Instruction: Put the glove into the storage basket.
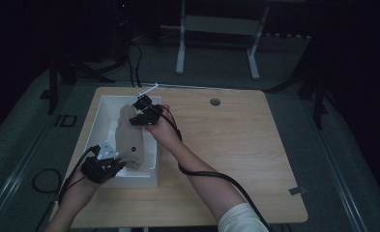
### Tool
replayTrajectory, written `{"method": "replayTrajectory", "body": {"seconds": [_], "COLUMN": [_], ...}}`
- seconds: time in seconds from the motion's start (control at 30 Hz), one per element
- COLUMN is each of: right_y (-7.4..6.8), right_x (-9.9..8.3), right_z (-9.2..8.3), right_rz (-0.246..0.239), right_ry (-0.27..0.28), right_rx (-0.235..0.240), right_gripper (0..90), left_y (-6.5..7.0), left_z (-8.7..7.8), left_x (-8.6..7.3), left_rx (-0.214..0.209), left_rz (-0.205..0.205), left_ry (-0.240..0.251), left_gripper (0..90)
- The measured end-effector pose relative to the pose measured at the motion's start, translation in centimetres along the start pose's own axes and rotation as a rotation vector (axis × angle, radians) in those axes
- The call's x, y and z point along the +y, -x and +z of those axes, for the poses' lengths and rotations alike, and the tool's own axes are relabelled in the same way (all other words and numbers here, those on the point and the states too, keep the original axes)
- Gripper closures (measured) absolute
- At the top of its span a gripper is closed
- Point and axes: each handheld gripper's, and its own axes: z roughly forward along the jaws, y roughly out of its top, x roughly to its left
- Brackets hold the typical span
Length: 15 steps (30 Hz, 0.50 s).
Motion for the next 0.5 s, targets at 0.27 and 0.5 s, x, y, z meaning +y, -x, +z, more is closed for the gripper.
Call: {"method": "replayTrajectory", "body": {"seconds": [0.27, 0.5], "right_y": [-0.2, 0.5], "right_x": [0.3, 0.2], "right_z": [0.4, -1.0], "right_rz": [-0.013, 0.004], "right_ry": [-0.011, 0.029], "right_rx": [-0.026, -0.037], "right_gripper": [57.2, 43.9], "left_y": [-0.2, -0.1], "left_z": [0.7, 0.6], "left_x": [0.2, 0.5], "left_rx": [-0.001, -0.017], "left_rz": [-0.016, -0.082], "left_ry": [-0.043, 0.001], "left_gripper": [65.2, 44.7]}}
